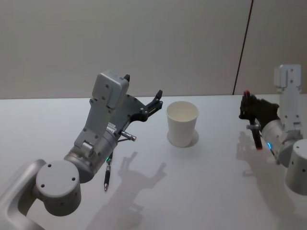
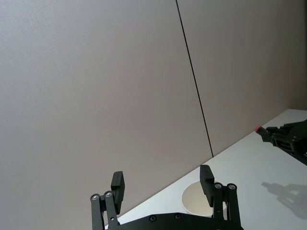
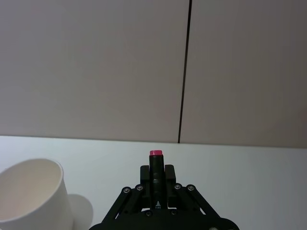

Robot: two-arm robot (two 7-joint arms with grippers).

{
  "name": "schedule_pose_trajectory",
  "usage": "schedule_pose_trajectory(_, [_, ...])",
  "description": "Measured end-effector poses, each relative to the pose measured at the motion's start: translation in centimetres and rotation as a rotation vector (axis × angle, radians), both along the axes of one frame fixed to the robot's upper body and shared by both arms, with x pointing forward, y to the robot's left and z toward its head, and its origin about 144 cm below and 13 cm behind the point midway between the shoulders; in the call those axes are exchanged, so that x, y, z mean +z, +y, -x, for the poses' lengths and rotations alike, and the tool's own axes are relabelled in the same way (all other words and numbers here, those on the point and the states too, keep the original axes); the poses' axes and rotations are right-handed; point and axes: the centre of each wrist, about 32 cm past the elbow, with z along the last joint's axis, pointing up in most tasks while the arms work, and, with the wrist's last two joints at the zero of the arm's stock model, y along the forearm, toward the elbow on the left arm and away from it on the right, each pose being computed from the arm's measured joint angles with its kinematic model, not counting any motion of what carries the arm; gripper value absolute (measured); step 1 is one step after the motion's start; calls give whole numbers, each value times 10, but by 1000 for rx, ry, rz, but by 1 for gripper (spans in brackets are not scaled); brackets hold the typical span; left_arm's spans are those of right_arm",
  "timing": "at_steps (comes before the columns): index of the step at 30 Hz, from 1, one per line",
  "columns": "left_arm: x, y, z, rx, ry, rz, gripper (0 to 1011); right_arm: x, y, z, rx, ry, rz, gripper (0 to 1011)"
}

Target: Place the pen into the pen holder.

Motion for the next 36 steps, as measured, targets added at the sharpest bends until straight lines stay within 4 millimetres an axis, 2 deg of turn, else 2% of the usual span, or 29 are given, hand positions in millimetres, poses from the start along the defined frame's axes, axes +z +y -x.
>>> schedule_pose_trajectory(18, [0,0,0,0,0,0,1003,6,17,-7,81,-275,-9,166])
schedule_pose_trajectory(29, [0,0,0,0,0,0,1003,1,38,-26,143,-461,-17,166])
schedule_pose_trajectory(36, [0,0,0,0,0,0,1003,-10,52,-41,176,-545,-19,166])
